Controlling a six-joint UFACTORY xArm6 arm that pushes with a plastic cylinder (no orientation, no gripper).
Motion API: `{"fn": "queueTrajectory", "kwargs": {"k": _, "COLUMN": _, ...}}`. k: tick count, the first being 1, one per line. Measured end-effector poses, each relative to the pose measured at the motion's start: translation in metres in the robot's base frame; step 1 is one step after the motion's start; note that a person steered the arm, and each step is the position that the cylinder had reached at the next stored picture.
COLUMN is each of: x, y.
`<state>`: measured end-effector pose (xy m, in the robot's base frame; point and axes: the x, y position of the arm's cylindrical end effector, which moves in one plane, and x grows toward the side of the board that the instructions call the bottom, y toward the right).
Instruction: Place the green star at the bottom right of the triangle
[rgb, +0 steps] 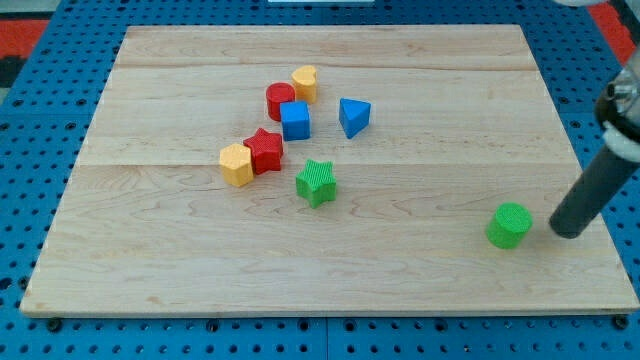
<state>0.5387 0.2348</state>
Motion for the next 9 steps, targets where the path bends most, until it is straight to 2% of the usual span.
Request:
{"fn": "queueTrajectory", "kwargs": {"k": 1, "x": 0.000, "y": -0.022}}
{"fn": "queueTrajectory", "kwargs": {"k": 2, "x": 0.034, "y": 0.000}}
{"fn": "queueTrajectory", "kwargs": {"k": 3, "x": 0.048, "y": -0.095}}
{"fn": "queueTrajectory", "kwargs": {"k": 4, "x": 0.025, "y": -0.216}}
{"fn": "queueTrajectory", "kwargs": {"k": 5, "x": -0.032, "y": -0.237}}
{"fn": "queueTrajectory", "kwargs": {"k": 6, "x": -0.045, "y": -0.240}}
{"fn": "queueTrajectory", "kwargs": {"k": 8, "x": -0.075, "y": -0.319}}
{"fn": "queueTrajectory", "kwargs": {"k": 9, "x": -0.101, "y": -0.302}}
